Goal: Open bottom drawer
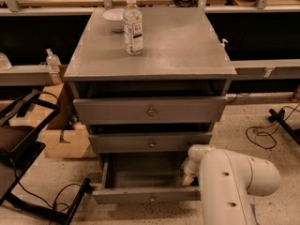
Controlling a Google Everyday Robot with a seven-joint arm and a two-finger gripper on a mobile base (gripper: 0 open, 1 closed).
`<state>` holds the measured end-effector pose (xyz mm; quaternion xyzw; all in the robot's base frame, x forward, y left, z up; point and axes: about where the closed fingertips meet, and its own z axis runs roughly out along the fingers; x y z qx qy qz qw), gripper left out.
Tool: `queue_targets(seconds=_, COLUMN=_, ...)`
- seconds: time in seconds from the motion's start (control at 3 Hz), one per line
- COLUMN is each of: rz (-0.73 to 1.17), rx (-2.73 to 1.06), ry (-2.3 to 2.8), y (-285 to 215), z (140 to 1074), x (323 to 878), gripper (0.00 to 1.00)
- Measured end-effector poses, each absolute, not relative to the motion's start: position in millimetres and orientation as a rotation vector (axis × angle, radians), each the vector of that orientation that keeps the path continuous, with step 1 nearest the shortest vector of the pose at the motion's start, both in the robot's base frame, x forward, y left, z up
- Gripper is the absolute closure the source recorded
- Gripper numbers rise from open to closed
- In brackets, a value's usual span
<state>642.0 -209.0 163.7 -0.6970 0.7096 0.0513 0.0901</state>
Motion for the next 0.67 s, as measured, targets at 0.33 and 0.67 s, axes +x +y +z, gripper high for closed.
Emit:
queue_targets(seconds=0.33, rz=0.158, rx=-2.074, ry=2.111, y=-208.2, z=161.5, x=639.9, gripper=0.62)
queue_targets(seconds=0.67, rz=0.163, rx=-2.077, ry=2.112, y=-207.4, z=159.2, x=637.8, gripper=0.85)
